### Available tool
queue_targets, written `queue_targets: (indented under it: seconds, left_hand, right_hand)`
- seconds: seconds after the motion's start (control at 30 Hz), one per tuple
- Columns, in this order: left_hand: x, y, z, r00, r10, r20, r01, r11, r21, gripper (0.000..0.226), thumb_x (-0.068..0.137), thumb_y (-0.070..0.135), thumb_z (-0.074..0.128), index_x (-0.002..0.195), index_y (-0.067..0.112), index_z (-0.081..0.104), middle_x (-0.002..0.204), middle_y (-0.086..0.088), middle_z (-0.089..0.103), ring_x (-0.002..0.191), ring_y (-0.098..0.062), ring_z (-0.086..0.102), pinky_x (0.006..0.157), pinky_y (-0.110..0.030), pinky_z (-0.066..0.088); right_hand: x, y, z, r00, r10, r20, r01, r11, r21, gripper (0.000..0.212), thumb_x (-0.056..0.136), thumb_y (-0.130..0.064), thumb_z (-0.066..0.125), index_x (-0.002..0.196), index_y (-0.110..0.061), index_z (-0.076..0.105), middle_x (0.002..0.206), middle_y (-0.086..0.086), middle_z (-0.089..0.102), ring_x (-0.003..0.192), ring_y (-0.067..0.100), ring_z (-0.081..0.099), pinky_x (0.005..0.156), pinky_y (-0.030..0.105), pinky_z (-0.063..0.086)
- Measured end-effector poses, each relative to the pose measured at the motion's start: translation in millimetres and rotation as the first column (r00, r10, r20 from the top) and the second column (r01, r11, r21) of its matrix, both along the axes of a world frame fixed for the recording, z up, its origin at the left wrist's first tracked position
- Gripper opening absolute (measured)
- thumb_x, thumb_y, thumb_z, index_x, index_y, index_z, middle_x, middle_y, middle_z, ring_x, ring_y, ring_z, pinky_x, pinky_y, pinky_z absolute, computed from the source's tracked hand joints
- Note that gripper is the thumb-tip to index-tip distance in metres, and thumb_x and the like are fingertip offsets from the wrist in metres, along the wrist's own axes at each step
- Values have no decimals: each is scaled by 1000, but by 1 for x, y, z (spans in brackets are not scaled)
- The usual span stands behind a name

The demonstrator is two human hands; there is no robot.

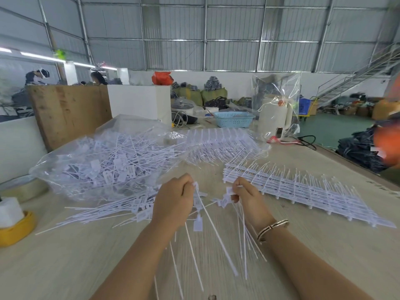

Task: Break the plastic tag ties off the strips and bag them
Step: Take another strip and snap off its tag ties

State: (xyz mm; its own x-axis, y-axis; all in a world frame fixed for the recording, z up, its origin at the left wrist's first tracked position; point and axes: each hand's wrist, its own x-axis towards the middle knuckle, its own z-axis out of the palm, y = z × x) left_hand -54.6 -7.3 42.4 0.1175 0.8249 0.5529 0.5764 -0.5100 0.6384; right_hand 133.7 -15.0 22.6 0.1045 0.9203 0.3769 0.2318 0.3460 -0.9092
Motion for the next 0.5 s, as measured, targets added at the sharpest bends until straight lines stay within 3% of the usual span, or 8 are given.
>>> queue_targets:
  seconds: [0.07, 0.17, 0.23, 0.3, 0.4, 0.5]
  left_hand:
    - [0, 0, 0, 998, 9, -65, -8, 1000, 17, 33, 92, 11, 43, 62, 25, 38, 57, -1, 41, 51, -16, 37, 51, -30, 26]
    - [-1, 0, -2, 980, 24, -196, -21, 1000, 19, 22, 91, 14, 43, 71, 23, 44, 58, 0, 46, 50, -14, 39, 48, -27, 27]
    - [0, -2, -2, 965, 33, -260, -28, 999, 22, 16, 92, 16, 43, 78, 22, 49, 56, 5, 46, 47, -10, 39, 45, -26, 25]
    - [1, -3, -1, 957, 39, -287, -31, 999, 32, 13, 93, 17, 42, 83, 21, 49, 56, 6, 46, 47, -9, 41, 45, -26, 25]
    - [2, -2, -2, 945, 54, -321, -40, 998, 52, 11, 94, 19, 40, 87, 23, 48, 61, 8, 45, 52, -10, 44, 47, -27, 27]
    - [4, -4, -3, 937, 60, -343, -41, 997, 60, 10, 94, 22, 41, 100, 29, 42, 62, 11, 45, 52, -10, 45, 47, -27, 27]
  right_hand:
    - [0, 4, -1, 999, -20, 38, 20, 1000, -6, 28, 92, -1, 41, 66, -12, 39, 63, 2, 37, 62, 14, 35, 63, 28, 29]
    - [0, 9, -5, 961, -62, 268, 57, 998, 27, 20, 87, -5, 52, 68, -8, 47, 62, -2, 43, 55, 2, 37, 56, 17, 30]
    - [3, 15, -9, 876, -140, 461, 111, 990, 89, 13, 82, -13, 62, 72, -6, 57, 73, -2, 54, 68, 1, 46, 67, 22, 35]
    - [4, 21, -14, 795, -206, 570, 167, 979, 120, 11, 80, -24, 66, 77, -13, 65, 89, -4, 57, 86, 9, 47, 77, 28, 30]
    - [4, 24, -18, 724, -219, 655, 204, 974, 100, 7, 79, -34, 66, 86, -30, 64, 98, -16, 47, 96, 6, 35, 71, 25, 15]
    - [6, 27, -23, 680, -197, 706, 212, 975, 68, 23, 80, -40, 64, 102, -36, 61, 103, -17, 42, 103, 9, 36, 76, 25, 16]
